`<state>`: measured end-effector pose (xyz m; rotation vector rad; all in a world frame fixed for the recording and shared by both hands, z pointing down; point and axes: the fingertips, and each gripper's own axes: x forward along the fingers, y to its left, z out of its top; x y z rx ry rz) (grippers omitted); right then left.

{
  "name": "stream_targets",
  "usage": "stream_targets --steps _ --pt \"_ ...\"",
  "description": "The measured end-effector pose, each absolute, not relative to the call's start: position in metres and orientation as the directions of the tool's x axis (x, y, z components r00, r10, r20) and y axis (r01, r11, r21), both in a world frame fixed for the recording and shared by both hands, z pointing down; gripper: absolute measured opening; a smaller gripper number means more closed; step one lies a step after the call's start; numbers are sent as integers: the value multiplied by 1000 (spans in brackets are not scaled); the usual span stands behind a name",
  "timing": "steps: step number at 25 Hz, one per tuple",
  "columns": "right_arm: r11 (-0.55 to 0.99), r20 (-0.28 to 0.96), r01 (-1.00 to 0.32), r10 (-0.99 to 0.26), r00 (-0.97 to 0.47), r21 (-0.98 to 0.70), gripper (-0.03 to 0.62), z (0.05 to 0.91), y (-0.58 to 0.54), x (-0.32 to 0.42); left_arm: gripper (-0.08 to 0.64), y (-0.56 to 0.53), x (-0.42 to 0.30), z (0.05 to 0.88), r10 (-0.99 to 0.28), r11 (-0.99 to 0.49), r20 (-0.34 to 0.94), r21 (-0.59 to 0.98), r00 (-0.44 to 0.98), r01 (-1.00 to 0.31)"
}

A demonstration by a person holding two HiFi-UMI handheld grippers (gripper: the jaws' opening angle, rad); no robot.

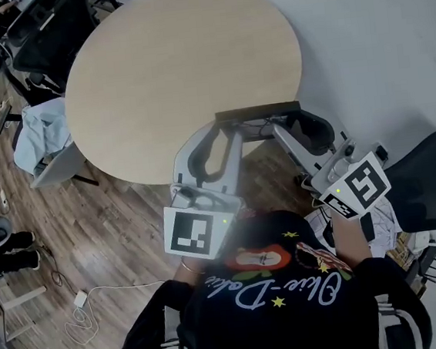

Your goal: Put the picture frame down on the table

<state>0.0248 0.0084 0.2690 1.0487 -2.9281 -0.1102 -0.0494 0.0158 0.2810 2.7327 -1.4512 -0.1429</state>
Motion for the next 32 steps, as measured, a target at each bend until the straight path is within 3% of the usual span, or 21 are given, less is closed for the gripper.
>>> stream_targets --steps 15,32 --pt "750 1 -658 -660 -751 64 95 280 -32 31 75 -26 -43 291 -813 -583 -46 75 581 -809" --pt "831 2 -556 -556 -831 12 98 281 -132 21 78 -114 -51 290 -880 -474 -3 75 475 -877"
